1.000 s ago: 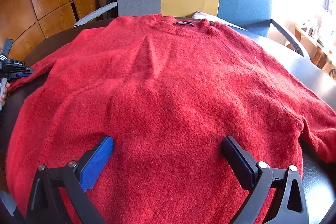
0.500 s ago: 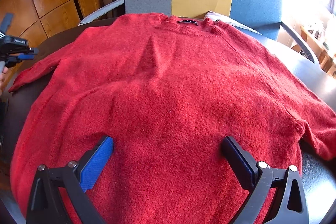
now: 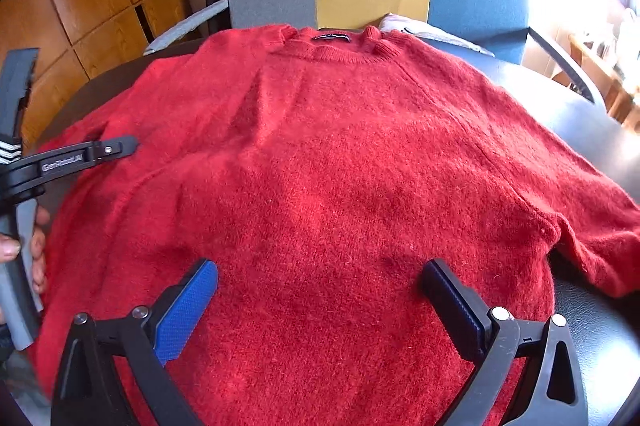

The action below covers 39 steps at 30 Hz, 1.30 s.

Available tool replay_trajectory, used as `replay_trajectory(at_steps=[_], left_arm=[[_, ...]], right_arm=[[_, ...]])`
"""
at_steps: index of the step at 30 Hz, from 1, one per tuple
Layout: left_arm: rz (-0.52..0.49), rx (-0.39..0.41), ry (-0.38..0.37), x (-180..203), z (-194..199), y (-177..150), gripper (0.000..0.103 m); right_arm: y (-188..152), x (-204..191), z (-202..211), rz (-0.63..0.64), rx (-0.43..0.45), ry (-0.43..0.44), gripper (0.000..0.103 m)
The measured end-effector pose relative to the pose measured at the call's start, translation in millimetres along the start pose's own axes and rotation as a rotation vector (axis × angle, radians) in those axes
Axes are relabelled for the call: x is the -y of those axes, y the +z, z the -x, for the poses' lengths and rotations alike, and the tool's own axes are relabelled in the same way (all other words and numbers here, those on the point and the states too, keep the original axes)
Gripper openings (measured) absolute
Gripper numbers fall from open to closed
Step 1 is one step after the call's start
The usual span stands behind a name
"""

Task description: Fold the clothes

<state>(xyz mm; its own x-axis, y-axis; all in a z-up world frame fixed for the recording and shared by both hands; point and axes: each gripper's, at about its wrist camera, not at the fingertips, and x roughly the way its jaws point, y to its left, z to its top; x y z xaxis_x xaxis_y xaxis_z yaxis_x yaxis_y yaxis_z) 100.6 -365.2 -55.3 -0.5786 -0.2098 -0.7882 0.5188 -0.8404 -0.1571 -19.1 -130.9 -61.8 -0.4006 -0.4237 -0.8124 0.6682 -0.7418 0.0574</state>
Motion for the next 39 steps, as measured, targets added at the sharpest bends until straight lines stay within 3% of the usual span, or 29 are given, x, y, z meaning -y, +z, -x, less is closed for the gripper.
replay_trajectory(at_steps=[3,9,14,16,19,25,29,34,39], left_arm=[[0.023,0.014,0.043,-29,10,-6,0.024],[0.079,0.031,0.077,-31,14,-6,0.024],[0.063,0.031,0.095,-12,6,1,0.024],[0.066,0.031,0.088,-14,8,1,0.024],[0.071,0.032,0.080,-33,30,-13,0.024],[0.060,0.030,0.084,-42,18,-9,0.024],[0.043,0.027,0.108,-36,18,-9,0.024],[0.029,0.023,0.139,-26,20,-10,0.024],[0.026,0.022,0.160,-26,28,-13,0.024]], right_arm=[[3,-8,-4,0.011,0.008,0.012,0.103],[2,-17,-5,0.053,0.021,0.078,0.103],[-5,28,26,-0.099,0.071,0.201,0.103],[-15,61,49,-0.137,0.128,0.149,0.103],[-42,117,85,-0.145,0.160,-0.007,0.103],[-102,226,138,-0.133,0.088,-0.353,0.102],[-128,278,150,-0.104,0.027,-0.496,0.102],[-134,311,127,-0.022,-0.075,-0.526,0.102],[-136,343,121,-0.010,-0.088,-0.413,0.103]])
